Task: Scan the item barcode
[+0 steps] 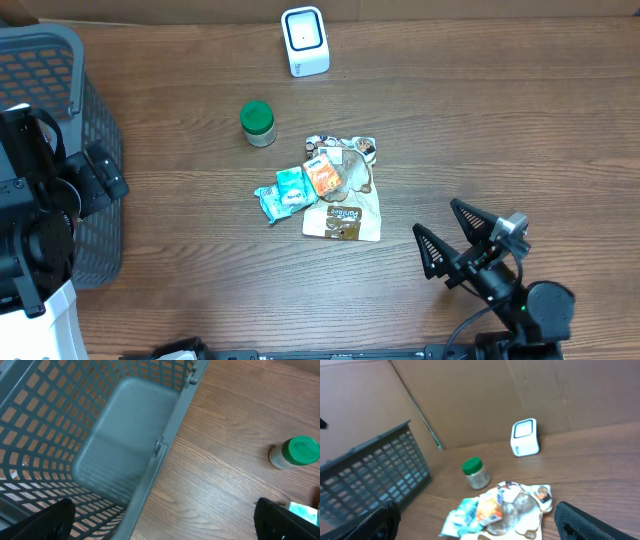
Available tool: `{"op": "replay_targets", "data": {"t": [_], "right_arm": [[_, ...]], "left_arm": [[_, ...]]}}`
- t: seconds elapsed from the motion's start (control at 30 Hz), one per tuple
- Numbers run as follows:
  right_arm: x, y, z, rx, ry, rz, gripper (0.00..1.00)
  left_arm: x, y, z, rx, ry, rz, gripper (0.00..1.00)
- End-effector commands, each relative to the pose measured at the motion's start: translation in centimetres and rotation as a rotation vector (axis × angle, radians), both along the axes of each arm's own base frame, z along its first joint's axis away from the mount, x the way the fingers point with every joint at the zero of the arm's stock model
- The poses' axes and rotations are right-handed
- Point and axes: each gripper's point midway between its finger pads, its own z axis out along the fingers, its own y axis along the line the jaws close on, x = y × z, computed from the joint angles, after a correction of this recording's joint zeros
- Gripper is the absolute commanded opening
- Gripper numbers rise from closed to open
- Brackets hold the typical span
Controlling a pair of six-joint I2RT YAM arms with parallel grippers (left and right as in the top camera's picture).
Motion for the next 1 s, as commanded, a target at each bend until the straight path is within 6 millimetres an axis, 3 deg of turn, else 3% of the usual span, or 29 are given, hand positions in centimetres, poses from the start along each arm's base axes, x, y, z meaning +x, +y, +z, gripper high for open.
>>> {"op": "replay_targets", "data": {"t": [0.0,0.17,0.33,0.47,0.6,0.8,0.97], "right_arm": [[-0.3,1.1,3.3,0.005,0.025,0.076,1.0],[1.2,2.4,4.6,0.006,0.169,0.164,1.0],[3.5,3.4,4.5,-0.035,0.325,0.217,1.0],[5.1,5.6,4.4,-0.103,0.41,0.298,1.0],[6.6,9.2,3.3,-0.157,0.523,0.371,1.0],[7.7,15.8,-0.8,-0.311,0.722,0.459,1.0],[7.9,20.1,-3.3,-0.328,0.736,0.556,1.0]], "left_arm": [[-0.4,0.3,1.1,0.009,-0.039,0.032,1.0],[-0.4,0.3,1.1,0.01,-0.04,0.032,1.0],[-0.4,0.3,1.1,0.01,-0.04,0.032,1.0],[-0.4,0.3,1.1,0.01,-0.04,0.032,1.0],[-0.4,0.3,1.1,0.01,-0.039,0.031,1.0],[-0.4,0.3,1.1,0.01,-0.04,0.032,0.99],[-0.4,0.3,1.1,0.01,-0.04,0.032,1.0]]}}
